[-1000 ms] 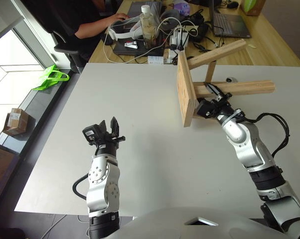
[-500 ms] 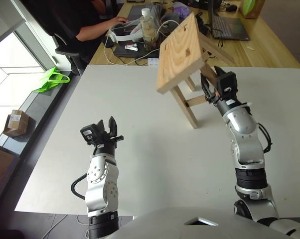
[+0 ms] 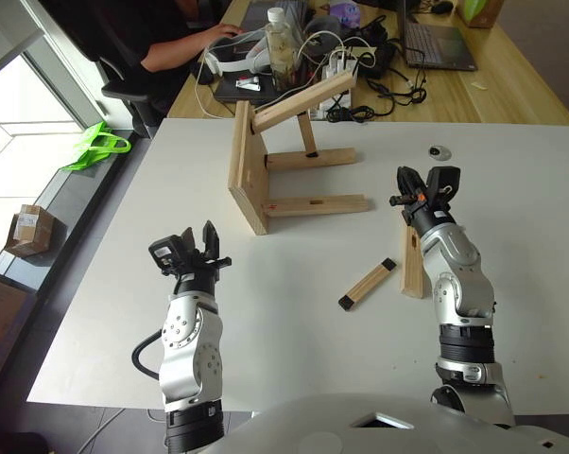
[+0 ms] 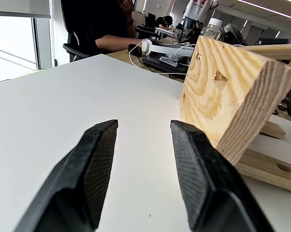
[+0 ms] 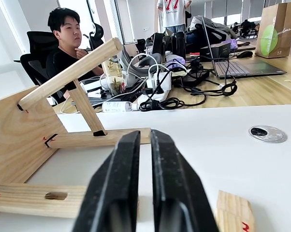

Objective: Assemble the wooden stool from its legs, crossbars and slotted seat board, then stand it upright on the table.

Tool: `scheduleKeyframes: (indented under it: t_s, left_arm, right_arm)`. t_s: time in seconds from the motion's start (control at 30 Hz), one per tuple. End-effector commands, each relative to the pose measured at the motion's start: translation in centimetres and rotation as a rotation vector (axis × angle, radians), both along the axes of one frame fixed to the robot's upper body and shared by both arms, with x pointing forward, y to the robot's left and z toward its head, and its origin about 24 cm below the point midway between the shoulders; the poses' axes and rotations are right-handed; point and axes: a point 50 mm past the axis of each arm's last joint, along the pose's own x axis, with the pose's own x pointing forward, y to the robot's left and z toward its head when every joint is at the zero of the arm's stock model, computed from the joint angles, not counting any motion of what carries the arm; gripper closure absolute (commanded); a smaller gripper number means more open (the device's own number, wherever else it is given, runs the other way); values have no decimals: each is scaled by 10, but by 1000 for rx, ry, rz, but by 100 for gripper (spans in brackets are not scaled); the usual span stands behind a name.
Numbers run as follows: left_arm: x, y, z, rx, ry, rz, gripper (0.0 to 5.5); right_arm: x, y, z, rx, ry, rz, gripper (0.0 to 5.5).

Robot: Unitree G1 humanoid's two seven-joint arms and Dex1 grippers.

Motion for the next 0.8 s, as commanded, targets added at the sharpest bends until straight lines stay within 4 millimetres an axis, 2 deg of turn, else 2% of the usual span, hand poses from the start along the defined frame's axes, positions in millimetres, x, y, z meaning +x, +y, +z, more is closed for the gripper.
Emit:
scheduleKeyframes:
  t_s: [0.03,0.8]
  left_arm:
    - [1,1,3,7,-3,0,347]
    - [4,-3,4,18,-10,-22,347]
  right_arm:
    - [0,2,2,1,-9,12,545]
    - [-1,4,0,2,3,5,545]
